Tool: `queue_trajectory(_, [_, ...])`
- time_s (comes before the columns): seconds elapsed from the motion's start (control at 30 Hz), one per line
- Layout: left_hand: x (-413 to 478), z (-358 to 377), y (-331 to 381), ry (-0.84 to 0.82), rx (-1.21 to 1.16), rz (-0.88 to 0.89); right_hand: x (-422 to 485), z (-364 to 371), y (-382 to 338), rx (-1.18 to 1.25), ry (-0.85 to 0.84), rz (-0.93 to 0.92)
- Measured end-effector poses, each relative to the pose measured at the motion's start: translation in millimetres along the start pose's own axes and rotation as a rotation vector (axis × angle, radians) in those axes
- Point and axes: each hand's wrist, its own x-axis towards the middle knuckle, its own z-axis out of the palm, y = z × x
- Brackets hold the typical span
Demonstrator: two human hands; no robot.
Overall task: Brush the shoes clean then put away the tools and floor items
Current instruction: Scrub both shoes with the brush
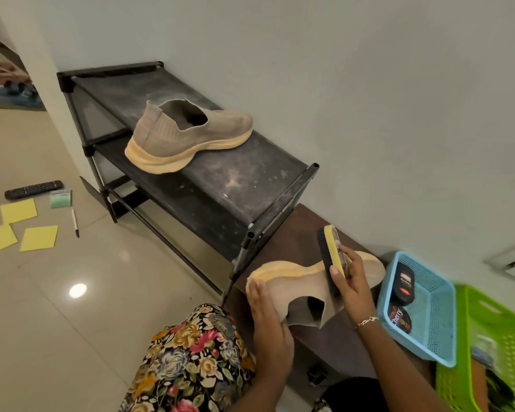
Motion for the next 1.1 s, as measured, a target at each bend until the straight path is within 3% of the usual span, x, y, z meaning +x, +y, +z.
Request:
queue_trajectory(0.1, [8.4, -8.1, 1.0, -0.059, -0.012, -0.196, -16.0, -1.3, -8.2, -0.113, 0.045, -0.031])
queue_trajectory(0.17, [13.7, -9.1, -3.8, -0.114, 0.021, -0.237, -31.6, 8.2, -15.0, -0.290, 0.077, -0.081])
queue_trajectory(0.33, [5.6, -16.0, 2.6, -0.335, -0.163, -0.360, -82.4, 49.7, -23.1, -0.834, -0.193, -0.435])
queue_trajectory(0.4, [10.9, -14.8, 1.6, -0.284, -0.169, -0.360, -72.5, 34.6, -10.8, -0.904, -0.127, -0.290])
queue_trajectory(0.47, [18.5, -14.1, 3.6, -0.304, -0.169, -0.395, -57.3, 15.8, -1.5, -0.817, 0.015, 0.019])
queue_trajectory(0.53, [20.4, -13.0, 6.2, -0.330, -0.168, -0.415, -50.7, 12.8, 2.1, -0.717, 0.078, 0.132])
queue_trajectory(0.6, [19.4, -14.0, 7.4, -0.314, -0.073, -0.370, -50.0, 23.1, -2.3, -0.666, 0.028, 0.066])
queue_trajectory(0.7, [32.8, -20.7, 10.6, -0.250, 0.201, -0.161, -44.5, 25.5, -3.5, -0.604, -0.053, -0.019])
queue_trajectory(0.8, [53.4, -29.6, 11.6, -0.413, 0.391, 0.032, -21.9, 10.4, -3.5, -0.481, -0.053, 0.014])
queue_trajectory(0.9, [68.2, -34.8, 3.9, -0.542, 0.436, 0.065, -4.4, 8.9, -2.1, -0.385, -0.120, 0.037])
queue_trajectory(1.1, [65.2, -32.2, -0.5, -0.582, 0.406, 0.030, -11.1, 14.4, -9.4, -0.414, -0.126, -0.058])
